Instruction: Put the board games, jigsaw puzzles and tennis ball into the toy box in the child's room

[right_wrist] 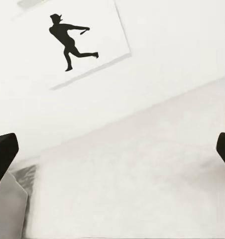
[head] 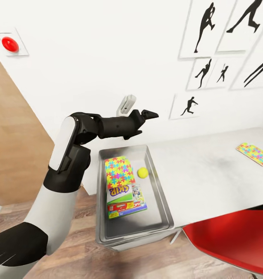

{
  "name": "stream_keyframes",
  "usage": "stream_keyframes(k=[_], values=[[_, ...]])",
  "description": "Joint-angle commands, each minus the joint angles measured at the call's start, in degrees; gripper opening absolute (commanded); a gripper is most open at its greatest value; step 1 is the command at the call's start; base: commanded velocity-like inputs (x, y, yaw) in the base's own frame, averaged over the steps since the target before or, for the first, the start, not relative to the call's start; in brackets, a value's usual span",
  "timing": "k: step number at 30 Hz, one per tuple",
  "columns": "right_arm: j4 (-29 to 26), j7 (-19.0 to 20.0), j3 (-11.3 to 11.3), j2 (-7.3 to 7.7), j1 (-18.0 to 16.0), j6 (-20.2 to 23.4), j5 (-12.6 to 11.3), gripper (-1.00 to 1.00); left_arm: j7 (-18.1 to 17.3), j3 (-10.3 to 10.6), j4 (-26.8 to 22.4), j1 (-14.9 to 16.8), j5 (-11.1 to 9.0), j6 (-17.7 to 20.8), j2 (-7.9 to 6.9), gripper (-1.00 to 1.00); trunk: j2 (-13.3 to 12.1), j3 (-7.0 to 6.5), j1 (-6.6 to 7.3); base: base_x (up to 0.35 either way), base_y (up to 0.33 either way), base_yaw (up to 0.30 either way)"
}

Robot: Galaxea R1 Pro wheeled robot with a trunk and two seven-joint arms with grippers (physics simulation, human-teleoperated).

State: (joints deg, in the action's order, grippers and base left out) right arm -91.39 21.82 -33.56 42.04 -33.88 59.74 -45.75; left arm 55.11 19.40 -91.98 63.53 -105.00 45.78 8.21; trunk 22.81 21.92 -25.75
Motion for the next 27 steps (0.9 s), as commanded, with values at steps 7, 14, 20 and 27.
stream_keyframes(k=[7,14,20,27], values=[[0.18,0.61,-0.60,-0.42,1.44,0.26,0.61,1.00,0.92,0.24,-0.05,0.18,-0.47,-0.11,0.00,1.00,0.10,-0.23,-0.04,0.000,0.000,-0.257],[-0.18,0.77,-1.38,-0.99,4.66,0.26,0.48,1.00,0.39,-1.47,-0.05,0.97,-1.20,0.00,-0.18,1.00,0.10,-0.56,-0.04,0.000,0.000,-0.257],[-0.22,0.77,-1.69,-3.33,5.67,0.26,0.56,1.00,0.45,-4.33,-0.05,1.60,-2.65,0.08,-0.56,1.00,0.10,-0.85,-0.04,0.000,0.000,-0.257],[-0.07,0.61,-1.83,-6.38,6.14,0.26,0.83,1.00,0.69,-5.60,-0.05,1.96,-3.66,0.13,-0.75,1.00,0.10,-1.18,-0.04,0.000,0.000,-0.257]])
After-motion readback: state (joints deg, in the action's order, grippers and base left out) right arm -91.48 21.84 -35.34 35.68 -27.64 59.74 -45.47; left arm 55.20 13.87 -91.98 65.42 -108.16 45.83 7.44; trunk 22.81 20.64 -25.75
